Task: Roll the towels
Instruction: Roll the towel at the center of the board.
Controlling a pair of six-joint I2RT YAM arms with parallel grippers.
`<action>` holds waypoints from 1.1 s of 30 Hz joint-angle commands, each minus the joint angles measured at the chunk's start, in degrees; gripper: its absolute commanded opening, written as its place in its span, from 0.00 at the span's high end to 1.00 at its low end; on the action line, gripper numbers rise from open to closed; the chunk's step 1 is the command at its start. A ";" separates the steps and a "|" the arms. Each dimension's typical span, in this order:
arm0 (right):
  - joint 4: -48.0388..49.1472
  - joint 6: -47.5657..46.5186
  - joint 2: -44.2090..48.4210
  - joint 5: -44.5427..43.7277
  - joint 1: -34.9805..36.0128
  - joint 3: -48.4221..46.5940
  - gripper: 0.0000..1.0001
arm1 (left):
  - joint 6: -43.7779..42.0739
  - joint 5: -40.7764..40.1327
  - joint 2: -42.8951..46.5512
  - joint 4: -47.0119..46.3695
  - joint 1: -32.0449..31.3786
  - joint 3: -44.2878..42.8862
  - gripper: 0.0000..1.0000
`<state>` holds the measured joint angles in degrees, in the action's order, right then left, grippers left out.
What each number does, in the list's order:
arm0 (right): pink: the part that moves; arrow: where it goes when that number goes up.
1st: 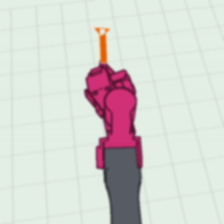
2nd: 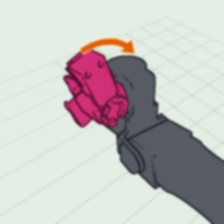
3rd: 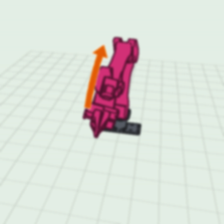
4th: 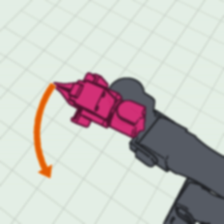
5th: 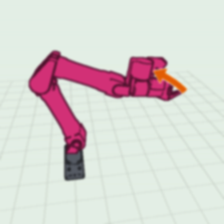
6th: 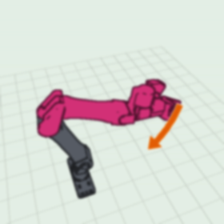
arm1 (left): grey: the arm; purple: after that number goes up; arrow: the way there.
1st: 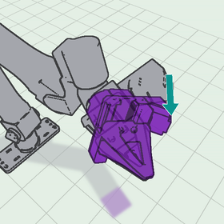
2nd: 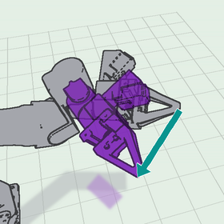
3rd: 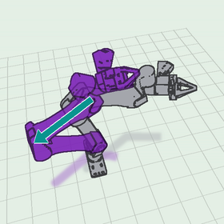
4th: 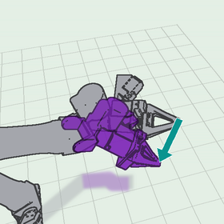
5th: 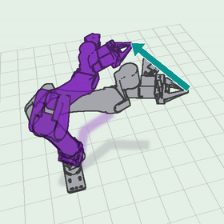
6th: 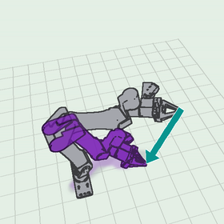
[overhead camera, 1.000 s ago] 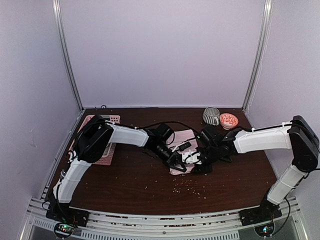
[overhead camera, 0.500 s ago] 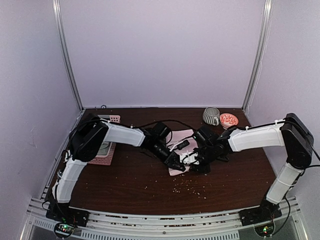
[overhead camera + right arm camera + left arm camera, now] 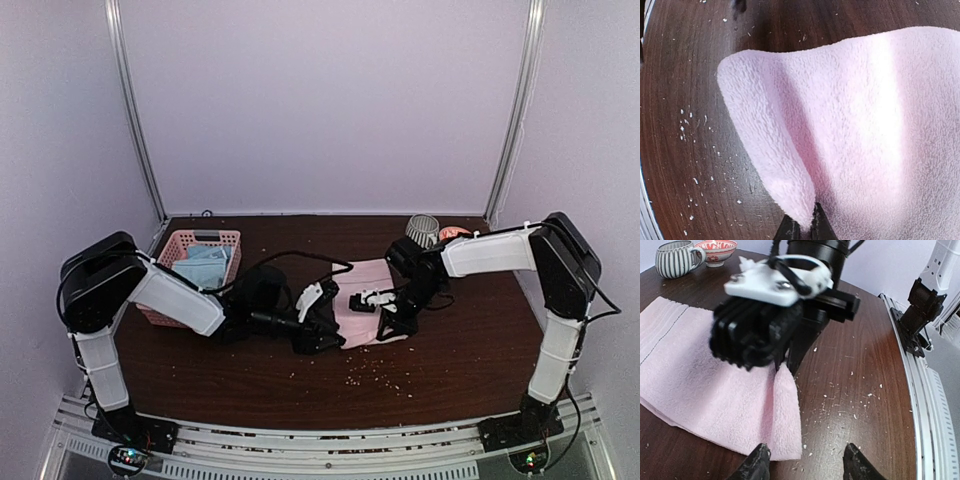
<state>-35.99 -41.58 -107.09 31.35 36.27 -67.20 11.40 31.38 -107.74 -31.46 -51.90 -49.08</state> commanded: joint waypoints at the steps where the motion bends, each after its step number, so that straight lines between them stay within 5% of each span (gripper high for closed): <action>1: -6.91 0.66 -3.30 6.75 -2.66 -3.36 0.95 | -7.04 -6.87 -1.04 -10.07 -2.84 0.01 0.49; 9: -10.79 -0.12 -7.74 11.59 -5.33 -6.82 0.95 | -19.85 -14.34 -6.87 3.77 -6.95 -11.49 0.44; 14: -11.14 -0.55 -8.12 11.60 -5.51 -6.89 0.95 | -25.26 -18.50 -11.08 11.35 -8.14 -18.01 0.50; 33: -12.08 -0.91 -9.10 12.59 -6.04 -7.26 0.95 | -25.70 -17.15 -14.77 15.76 -8.66 -21.99 0.60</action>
<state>-45.89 -41.85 -114.83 44.12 30.46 -73.95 -15.11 12.78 -121.89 -14.87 -60.23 -69.14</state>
